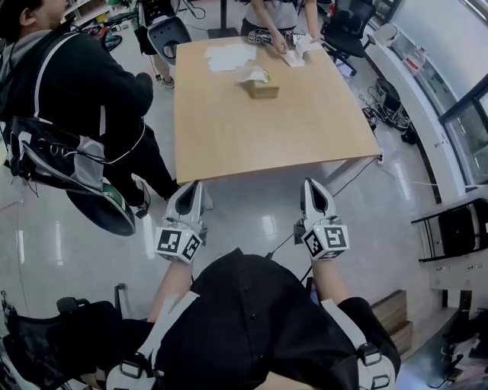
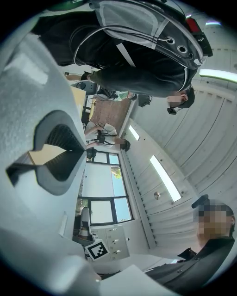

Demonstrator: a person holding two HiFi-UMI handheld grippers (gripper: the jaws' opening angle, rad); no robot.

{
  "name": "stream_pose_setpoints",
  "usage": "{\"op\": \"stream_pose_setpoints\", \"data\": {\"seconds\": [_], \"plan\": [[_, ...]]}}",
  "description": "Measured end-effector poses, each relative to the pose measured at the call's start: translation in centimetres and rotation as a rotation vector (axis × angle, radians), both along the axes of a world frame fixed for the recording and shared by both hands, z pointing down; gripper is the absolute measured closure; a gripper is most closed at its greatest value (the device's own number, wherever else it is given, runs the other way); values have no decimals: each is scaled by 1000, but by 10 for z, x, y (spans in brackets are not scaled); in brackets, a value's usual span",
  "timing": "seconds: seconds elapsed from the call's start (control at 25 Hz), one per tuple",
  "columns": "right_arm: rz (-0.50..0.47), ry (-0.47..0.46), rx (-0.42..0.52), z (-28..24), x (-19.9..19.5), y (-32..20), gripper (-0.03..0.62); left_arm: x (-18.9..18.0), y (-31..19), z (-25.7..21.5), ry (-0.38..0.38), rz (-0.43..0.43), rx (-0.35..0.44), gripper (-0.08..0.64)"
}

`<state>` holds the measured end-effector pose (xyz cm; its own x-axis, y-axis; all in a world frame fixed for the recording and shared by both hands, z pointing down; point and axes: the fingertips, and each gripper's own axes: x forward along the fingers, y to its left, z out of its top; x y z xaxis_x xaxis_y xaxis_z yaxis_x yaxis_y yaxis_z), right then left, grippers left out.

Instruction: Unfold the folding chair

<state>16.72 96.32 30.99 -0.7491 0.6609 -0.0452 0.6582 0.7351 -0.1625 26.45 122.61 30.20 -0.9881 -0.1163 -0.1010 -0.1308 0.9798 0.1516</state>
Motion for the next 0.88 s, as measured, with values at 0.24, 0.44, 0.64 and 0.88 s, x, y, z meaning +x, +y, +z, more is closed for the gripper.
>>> {"op": "stream_pose_setpoints", "data": {"seconds": [0.24,0.44,0.64,0.88], "plan": [[-1,3,-14,4,-11,-5,588,-14,-6,4,-7,13,1,560],[-9,-23,-71,-11,-18,-17,586,-31,-22,-3,-10,48,-1,561],[73,-52,-68,-19,-28,-55,586,-54,-52,-10,-39,110,-3,561],[195,-74,-61,-15,-24,-115,586,-81,-105,-10,-61,225,4,561]]}}
